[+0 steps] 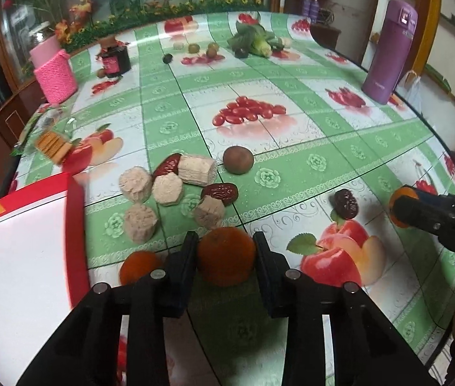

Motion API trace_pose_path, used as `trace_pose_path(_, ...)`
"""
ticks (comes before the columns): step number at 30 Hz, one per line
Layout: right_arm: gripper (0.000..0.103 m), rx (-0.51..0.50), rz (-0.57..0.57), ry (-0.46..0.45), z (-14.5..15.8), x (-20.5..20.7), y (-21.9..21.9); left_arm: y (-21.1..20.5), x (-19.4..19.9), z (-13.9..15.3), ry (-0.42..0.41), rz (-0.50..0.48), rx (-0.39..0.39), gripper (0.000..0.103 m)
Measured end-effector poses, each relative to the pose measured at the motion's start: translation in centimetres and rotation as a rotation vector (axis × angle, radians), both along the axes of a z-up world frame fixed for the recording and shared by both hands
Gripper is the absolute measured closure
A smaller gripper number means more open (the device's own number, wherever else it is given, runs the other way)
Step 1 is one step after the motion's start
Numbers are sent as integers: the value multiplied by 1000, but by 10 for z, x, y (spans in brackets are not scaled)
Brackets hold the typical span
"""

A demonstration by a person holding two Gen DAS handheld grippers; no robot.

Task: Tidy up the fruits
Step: 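Grasp an orange with the right tool while the left tool grasps another orange, then carry both oranges into the white tray and open both tools to release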

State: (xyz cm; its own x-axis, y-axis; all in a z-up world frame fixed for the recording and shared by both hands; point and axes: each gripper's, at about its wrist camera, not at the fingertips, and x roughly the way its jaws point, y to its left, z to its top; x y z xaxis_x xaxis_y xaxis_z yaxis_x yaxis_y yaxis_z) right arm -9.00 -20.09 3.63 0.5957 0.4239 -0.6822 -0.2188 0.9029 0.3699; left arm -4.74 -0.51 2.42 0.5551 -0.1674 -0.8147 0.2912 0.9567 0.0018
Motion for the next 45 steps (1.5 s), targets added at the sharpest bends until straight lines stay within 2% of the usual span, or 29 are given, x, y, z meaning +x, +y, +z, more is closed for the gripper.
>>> trace_pose_path(7,72,38,74,-11,13,-7,29,33,-47,41,-132,70,-33,69)
trace_pose_path(11,72,56,144,-17,19,-10,64,80,-71,59,-193,203,-24,69)
trace_pose_path(18,72,54,316,-25,26,-23,148,163,-97,49,-198,427,34,69)
trace_pose_path(26,72,-2,487,-63,32,-45,238,217,-120,33,-193,594,116,69)
trace_pose_path(34,72,-57,544,-29,15,-53,280,236,-127,20,-169,633,131,69)
trace_pose_path(45,71,-128,551,9,-4,-55,294,246,-129,9,-146,672,174,68)
